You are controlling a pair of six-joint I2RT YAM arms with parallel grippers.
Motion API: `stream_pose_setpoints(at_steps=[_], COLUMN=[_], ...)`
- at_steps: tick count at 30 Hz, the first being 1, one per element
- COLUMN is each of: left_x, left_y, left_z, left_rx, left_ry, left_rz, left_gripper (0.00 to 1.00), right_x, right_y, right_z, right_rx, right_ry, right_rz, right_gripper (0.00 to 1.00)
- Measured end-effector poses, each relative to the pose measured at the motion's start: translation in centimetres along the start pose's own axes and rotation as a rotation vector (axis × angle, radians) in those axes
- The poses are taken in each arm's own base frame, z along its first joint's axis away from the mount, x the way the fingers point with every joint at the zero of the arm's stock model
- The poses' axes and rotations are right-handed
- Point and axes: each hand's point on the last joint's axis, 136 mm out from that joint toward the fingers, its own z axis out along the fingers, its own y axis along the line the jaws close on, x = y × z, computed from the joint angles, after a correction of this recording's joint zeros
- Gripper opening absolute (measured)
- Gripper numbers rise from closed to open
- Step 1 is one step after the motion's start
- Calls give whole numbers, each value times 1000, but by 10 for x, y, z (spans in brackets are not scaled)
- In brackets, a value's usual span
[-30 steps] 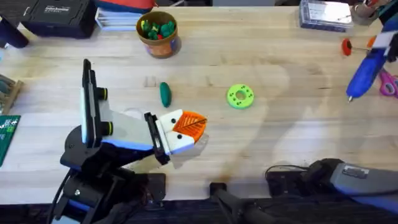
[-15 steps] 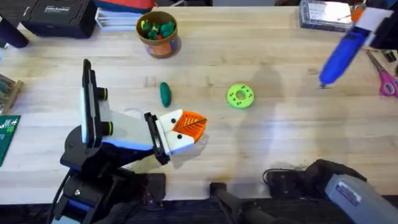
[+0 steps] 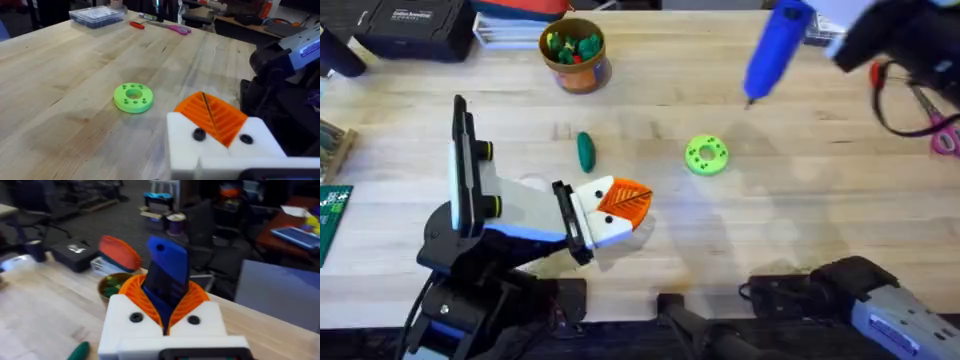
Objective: Pick up the gripper from the table and insert it into the empty holder that is missing its gripper. Then pick up a screw, insert it into the mounting hole, and use the screwdriver to tighten it. Finally, clean up the table by picking up the vegetable and placing it into the bucket.
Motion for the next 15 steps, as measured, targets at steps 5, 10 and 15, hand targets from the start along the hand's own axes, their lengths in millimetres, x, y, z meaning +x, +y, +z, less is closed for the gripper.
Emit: stream_pose_setpoints(at_steps=[5,10,15], left_x=[0,0,0], left_y=[0,0,0], left_z=[0,0,0], left_rx=[0,0,0], left_ry=[0,0,0], left_rz=[0,0,0], left_gripper=[4,4,4], right_x=[-17,-46,-61], right_y=[44,81,111], right_z=[8,7,7], right_rx=[-106,-203,-288], right_ry=[-81,-219,-338], right_rz=[-3,-6,6], right_gripper=[26,26,26])
